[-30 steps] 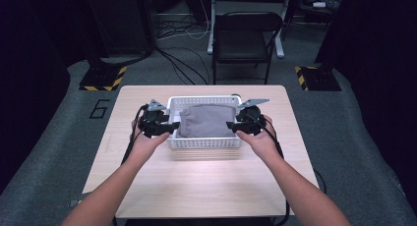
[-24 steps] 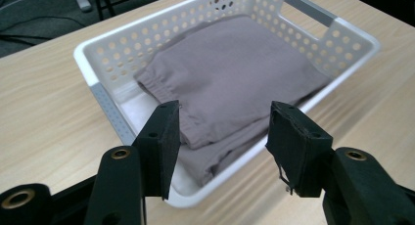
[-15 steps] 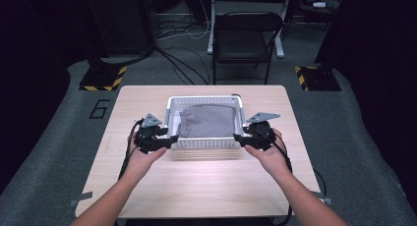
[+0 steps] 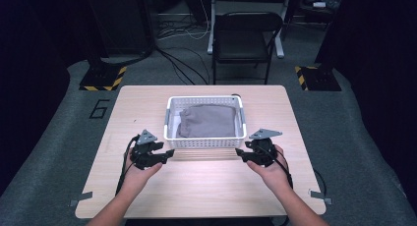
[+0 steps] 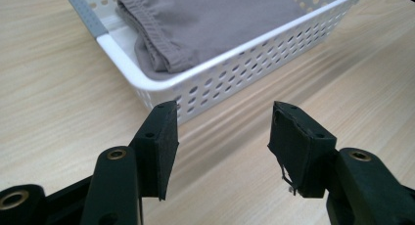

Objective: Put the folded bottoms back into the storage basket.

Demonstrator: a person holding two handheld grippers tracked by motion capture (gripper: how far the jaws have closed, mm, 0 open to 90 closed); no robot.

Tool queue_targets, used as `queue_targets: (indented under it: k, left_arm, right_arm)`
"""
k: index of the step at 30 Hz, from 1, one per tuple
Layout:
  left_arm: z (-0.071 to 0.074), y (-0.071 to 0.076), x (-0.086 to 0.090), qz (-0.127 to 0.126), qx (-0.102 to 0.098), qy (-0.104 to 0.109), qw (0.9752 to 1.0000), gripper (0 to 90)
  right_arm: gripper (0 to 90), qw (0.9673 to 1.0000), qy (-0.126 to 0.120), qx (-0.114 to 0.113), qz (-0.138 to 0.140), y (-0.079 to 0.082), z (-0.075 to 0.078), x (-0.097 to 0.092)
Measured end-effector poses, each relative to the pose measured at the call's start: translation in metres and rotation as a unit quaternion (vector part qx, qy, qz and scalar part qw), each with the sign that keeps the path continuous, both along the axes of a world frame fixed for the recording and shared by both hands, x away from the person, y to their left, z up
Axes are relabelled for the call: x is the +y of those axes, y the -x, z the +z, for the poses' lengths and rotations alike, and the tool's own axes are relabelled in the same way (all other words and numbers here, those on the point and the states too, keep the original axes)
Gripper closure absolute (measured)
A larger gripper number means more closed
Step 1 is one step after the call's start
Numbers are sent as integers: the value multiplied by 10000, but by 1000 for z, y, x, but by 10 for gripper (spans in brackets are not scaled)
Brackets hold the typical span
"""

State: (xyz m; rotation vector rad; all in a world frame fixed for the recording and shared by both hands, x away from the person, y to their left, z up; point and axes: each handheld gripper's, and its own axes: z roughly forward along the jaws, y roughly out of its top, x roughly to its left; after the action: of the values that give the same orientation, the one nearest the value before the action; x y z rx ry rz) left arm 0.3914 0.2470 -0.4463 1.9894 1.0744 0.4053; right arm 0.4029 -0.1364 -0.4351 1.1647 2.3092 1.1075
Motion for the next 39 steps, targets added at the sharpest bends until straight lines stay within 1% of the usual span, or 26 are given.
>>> queue_targets:
  k: [3,5,7,8,9,10,11,13,14,15,16,17,18,19,23,26,27,28,29,30,31,32,34,37,39]
  left_arm:
    - [-5,6,2,13,-48,-146,9999,429]
    - [-9,10,4,4,-36,-178,9998,425]
    - [-12,13,6,41,-26,-119,9999,423]
    - [-13,14,7,55,18,-84,9999,422]
    - [-13,14,8,44,19,-101,9999,421]
    - [-15,15,8,109,-5,-72,9999,421]
    - [-16,15,9,116,44,-35,9999,419]
    - [-20,15,11,176,78,26,9998,416]
    - [-22,15,12,207,49,19,9998,415]
    - [-23,15,13,205,106,40,9997,413]
    - [-25,14,14,229,109,85,9996,411]
    - [-27,14,15,212,149,69,9996,408]
    - [-28,14,15,231,117,84,9996,408]
    - [-30,13,16,211,145,67,9996,407]
    - [-38,12,18,274,183,-46,9994,405]
    - [-42,11,20,328,201,-73,9992,404]
    - [-42,11,21,324,257,-61,9991,404]
    - [-43,10,22,328,241,-73,9991,404]
    - [-43,10,22,353,231,-67,9991,403]
    - [-43,10,23,367,260,-63,9990,403]
    - [-44,10,24,358,266,-50,9990,402]
    - [-44,9,25,370,279,-54,9989,401]
    - [-45,9,26,393,295,-16,9988,401]
    - [-46,9,25,443,290,0,9986,400]
    - [-45,8,26,399,304,-9,9987,395]
  right_arm:
    - [496,10000,-39,22,-37,5,-9,-1]
    - [496,9999,-41,41,-99,8,-14,-2]
    - [496,9999,-84,39,-133,10,-19,-4]
    - [496,9999,-97,26,-135,10,-20,-5]
    - [496,9998,-134,50,-166,11,-22,-6]
    - [496,9997,-140,40,-181,12,-23,-6]
    - [494,9998,-98,19,-189,13,-25,-7]
    - [492,9998,-109,7,-191,14,-29,-7]
    - [492,9998,-109,6,-187,14,-30,-8]
    - [492,9997,-130,5,-185,15,-32,-7]
    - [492,9997,-143,42,-183,15,-34,-7]
    - [492,9997,-145,43,-178,15,-35,-7]
    - [492,9998,-123,24,-131,15,-37,-7]
    - [492,9998,-124,47,-147,16,-38,-6]
    - [492,9999,-66,50,-70,16,-44,-5]
    - [492,10000,-26,58,-57,16,-48,-5]
    - [492,10000,-36,39,-34,15,-49,-6]
    - [492,9999,-92,44,-84,15,-51,-5]
    - [492,9999,-58,87,-58,14,-52,-6]
    - [491,9998,-97,131,-67,14,-53,-6]
    - [491,9999,-82,115,-84,13,-55,-6]
    - [491,9998,-63,191,-93,13,-55,-6]
    - [491,9997,-47,229,-82,13,-58,-6]
    - [491,9998,-1,197,-77,11,-59,-6]
    - [490,9997,-32,205,-97,11,-59,-7]
